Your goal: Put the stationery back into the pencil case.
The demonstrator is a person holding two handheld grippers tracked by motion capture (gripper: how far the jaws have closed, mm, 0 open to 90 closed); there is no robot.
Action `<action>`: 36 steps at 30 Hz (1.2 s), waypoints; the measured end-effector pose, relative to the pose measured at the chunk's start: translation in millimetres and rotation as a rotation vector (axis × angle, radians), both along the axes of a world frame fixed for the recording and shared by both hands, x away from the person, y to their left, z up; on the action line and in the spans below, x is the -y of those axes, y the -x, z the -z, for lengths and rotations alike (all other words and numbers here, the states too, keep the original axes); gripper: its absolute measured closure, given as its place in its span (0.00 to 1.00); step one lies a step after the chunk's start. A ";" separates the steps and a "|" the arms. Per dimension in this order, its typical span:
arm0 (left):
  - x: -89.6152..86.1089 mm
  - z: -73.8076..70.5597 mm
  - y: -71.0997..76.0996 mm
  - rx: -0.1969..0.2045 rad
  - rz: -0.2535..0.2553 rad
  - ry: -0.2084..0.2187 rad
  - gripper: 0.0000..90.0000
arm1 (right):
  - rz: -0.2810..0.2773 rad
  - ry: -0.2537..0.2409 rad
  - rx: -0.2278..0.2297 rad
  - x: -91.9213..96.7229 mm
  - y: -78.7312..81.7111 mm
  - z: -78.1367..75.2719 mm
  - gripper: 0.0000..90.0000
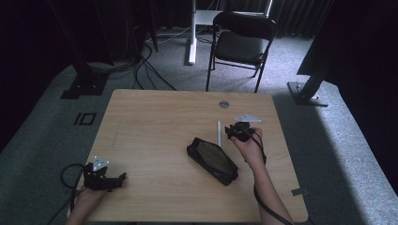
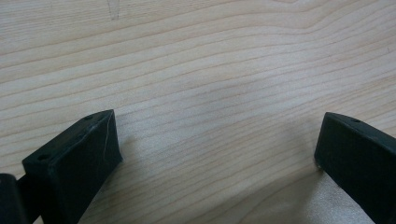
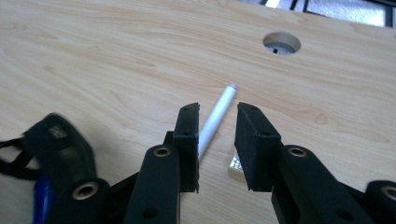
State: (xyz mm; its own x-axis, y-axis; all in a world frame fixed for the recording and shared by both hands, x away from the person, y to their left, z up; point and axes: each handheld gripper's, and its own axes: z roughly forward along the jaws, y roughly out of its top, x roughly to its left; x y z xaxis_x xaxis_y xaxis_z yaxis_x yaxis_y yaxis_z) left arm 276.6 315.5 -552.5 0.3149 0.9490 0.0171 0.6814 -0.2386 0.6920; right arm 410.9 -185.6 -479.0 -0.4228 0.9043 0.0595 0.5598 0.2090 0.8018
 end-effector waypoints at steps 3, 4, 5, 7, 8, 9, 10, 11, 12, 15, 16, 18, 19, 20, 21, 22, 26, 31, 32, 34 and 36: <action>0.0 0.0 0.0 0.000 0.000 0.000 0.00 | 0.031 -0.009 -0.031 2.8 -7.5 8.7 0.75; 0.0 0.0 0.0 0.000 0.000 0.000 0.00 | 0.031 -0.009 -0.031 2.8 -7.5 8.7 0.75; 0.0 0.0 0.0 0.000 0.000 0.000 0.00 | 0.039 -0.011 -0.038 3.4 -9.1 10.8 0.75; 0.0 0.0 0.0 0.000 0.000 0.000 0.00 | 0.052 -0.015 -0.049 4.1 -12.4 14.7 0.72; 0.0 0.0 0.0 0.000 0.000 0.000 0.00 | 0.058 -0.017 -0.055 4.3 -13.8 16.5 0.72; 0.0 0.0 0.0 0.000 0.000 0.000 0.00 | 0.064 -0.014 -0.058 4.6 -15.2 18.2 0.72; 0.0 0.0 0.0 0.000 0.000 0.000 0.00 | 0.073 -0.016 -0.064 4.5 -16.7 20.3 0.70; 0.0 0.0 0.0 0.000 0.000 0.000 0.00 | 0.080 -0.020 -0.068 4.5 -17.6 21.6 0.70; 0.0 0.0 0.0 0.000 0.000 0.000 0.00 | 0.086 -0.020 -0.070 4.7 -18.9 23.3 0.70; 0.0 0.0 0.0 0.000 0.000 0.000 0.00 | 0.106 -0.015 -0.089 5.0 -22.5 28.6 0.69; 0.0 0.0 0.0 0.000 0.000 0.000 0.00 | 0.108 -0.010 -0.093 5.1 -23.7 30.5 0.69; 0.0 0.0 0.0 0.000 0.000 0.000 0.00 | 0.121 -0.008 -0.112 5.3 -27.0 35.1 0.67; 0.0 0.0 0.0 0.000 0.000 0.000 0.00 | 0.121 -0.008 -0.112 5.3 -27.0 35.1 0.67; 0.0 0.0 0.0 0.000 0.000 0.000 0.00 | 0.130 -0.012 -0.119 4.7 -28.9 38.2 0.65; 0.0 0.0 0.0 0.000 0.000 0.000 0.00 | 0.130 -0.012 -0.119 4.7 -28.9 38.2 0.65; 0.0 0.0 0.0 0.000 0.000 0.000 0.00 | 0.128 -0.016 -0.125 4.4 -29.7 39.9 0.64; 0.0 0.0 0.0 0.000 0.000 0.000 0.00 | 0.130 -0.004 -0.147 2.4 -32.2 47.3 0.64; 0.0 0.0 0.0 0.000 0.000 0.000 0.00 | 0.147 0.015 -0.154 1.4 -34.1 52.5 0.66; 0.0 0.0 0.0 0.000 0.000 0.000 0.00 | 0.148 0.019 -0.155 1.0 -34.4 53.1 0.66; 0.0 0.0 0.0 0.000 0.000 0.000 0.00 | 0.149 0.022 -0.160 0.1 -34.8 54.2 0.66; 0.0 0.0 0.0 0.000 0.000 0.000 0.00 | 0.151 0.028 -0.160 -0.6 -35.2 55.2 0.67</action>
